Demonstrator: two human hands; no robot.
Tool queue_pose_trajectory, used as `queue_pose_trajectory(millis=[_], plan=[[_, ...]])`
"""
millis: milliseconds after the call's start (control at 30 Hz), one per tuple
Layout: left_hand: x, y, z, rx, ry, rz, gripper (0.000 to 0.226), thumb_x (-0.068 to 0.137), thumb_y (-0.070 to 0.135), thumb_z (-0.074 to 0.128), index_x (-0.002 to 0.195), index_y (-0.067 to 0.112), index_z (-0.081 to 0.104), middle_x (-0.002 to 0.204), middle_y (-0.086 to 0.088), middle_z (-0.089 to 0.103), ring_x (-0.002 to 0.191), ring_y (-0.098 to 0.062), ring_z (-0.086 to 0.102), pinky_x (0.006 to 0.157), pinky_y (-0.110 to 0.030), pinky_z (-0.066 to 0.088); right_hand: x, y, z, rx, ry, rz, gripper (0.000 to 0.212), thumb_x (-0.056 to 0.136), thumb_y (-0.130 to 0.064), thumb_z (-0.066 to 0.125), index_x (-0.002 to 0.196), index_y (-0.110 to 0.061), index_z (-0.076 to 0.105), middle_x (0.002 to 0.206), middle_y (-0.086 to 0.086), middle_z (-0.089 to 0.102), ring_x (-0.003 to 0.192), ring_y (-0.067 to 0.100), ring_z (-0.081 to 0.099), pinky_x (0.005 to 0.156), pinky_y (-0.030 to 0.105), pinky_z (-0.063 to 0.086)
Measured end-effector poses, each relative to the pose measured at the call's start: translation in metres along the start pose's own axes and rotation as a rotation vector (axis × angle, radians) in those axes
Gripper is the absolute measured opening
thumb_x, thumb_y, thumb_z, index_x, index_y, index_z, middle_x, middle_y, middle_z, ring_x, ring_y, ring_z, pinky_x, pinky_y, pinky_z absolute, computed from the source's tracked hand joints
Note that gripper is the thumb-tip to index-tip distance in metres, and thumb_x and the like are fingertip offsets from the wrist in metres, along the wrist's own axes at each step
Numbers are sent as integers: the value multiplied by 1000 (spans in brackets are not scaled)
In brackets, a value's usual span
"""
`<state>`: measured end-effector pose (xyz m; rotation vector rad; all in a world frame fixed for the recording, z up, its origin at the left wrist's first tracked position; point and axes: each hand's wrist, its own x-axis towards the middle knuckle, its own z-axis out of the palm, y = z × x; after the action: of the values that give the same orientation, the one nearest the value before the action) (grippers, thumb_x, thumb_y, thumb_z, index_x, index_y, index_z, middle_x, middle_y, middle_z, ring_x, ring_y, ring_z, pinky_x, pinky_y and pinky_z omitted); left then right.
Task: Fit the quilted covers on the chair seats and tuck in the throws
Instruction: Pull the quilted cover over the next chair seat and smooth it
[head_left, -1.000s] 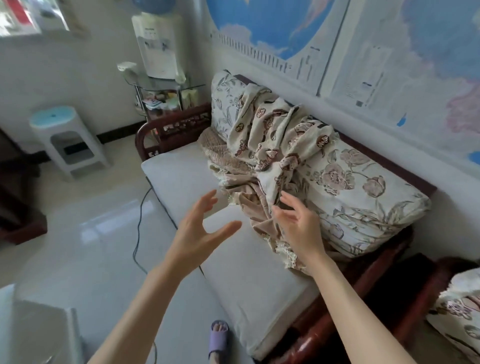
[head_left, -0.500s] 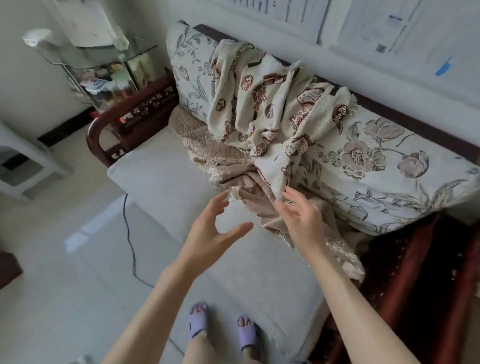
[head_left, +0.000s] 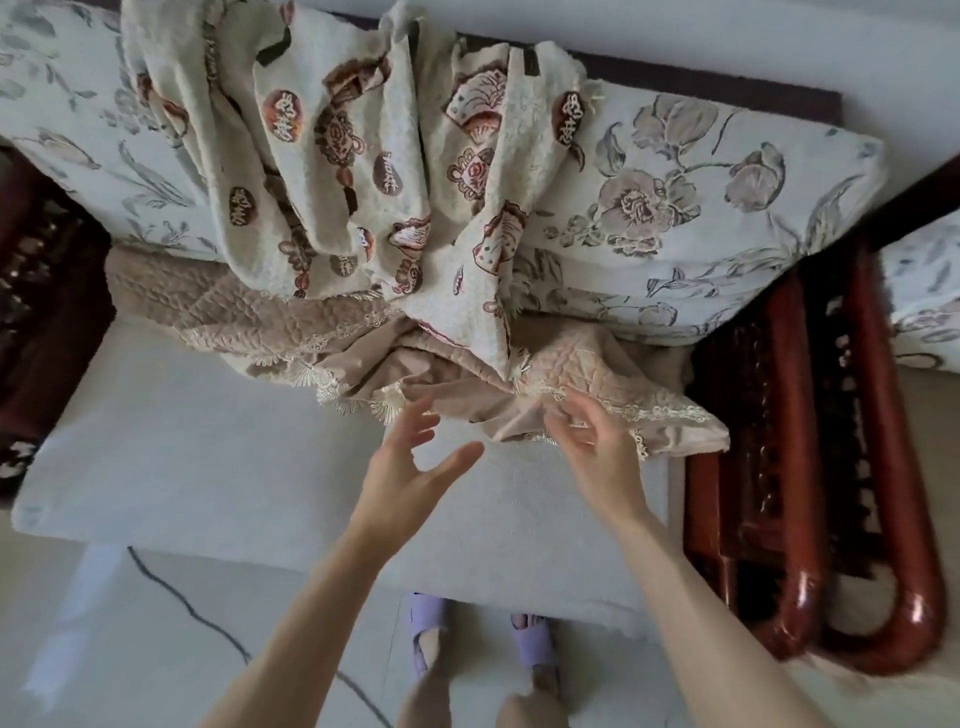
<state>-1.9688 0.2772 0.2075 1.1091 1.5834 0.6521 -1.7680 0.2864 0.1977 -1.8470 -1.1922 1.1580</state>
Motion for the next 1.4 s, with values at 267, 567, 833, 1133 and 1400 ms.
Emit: queue_pose_trajectory(millis=[267,567,833,1133,1400], plan=[[69,-59,42,-6,-98,-111,59,78,42,74,128,30,46,120,7,57,112,-11,56,94,-30,45,33,80,30,115,73,279,23,91,-39,63,111,-40,51,114,-13,60,95,-1,60,76,7,44],[128,-123,106,-14,-142,-154,60,78,41,76,130,28,48,117,7,60,108,-10,59,89,-26,45,104,150,57,501,251,576,38,92,-44,59,122,-19,57,119,-1,62,113,18,59,89,33,50],[151,-140,148,-91,-140,-239,64,78,48,73,130,19,50,117,6,62,105,-8,60,82,-23,49,140,166,62,755,428,545,11,92,-29,64,87,-21,60,84,-7,67,76,6,64,74,22,51],[158,-105,186,-691,-143,-481,29,93,34,61,93,5,65,91,-7,69,107,-25,62,96,-39,49,102,176,46,948,437,498,13,90,-5,66,102,-3,65,107,13,71,99,22,70,86,30,57],[126,-122,199,-864,55,-640,36,81,13,76,107,-8,62,100,-19,71,89,-25,72,77,-32,58,51,192,42,957,462,614,19,84,-13,73,99,-10,63,100,4,73,92,15,71,75,25,52]])
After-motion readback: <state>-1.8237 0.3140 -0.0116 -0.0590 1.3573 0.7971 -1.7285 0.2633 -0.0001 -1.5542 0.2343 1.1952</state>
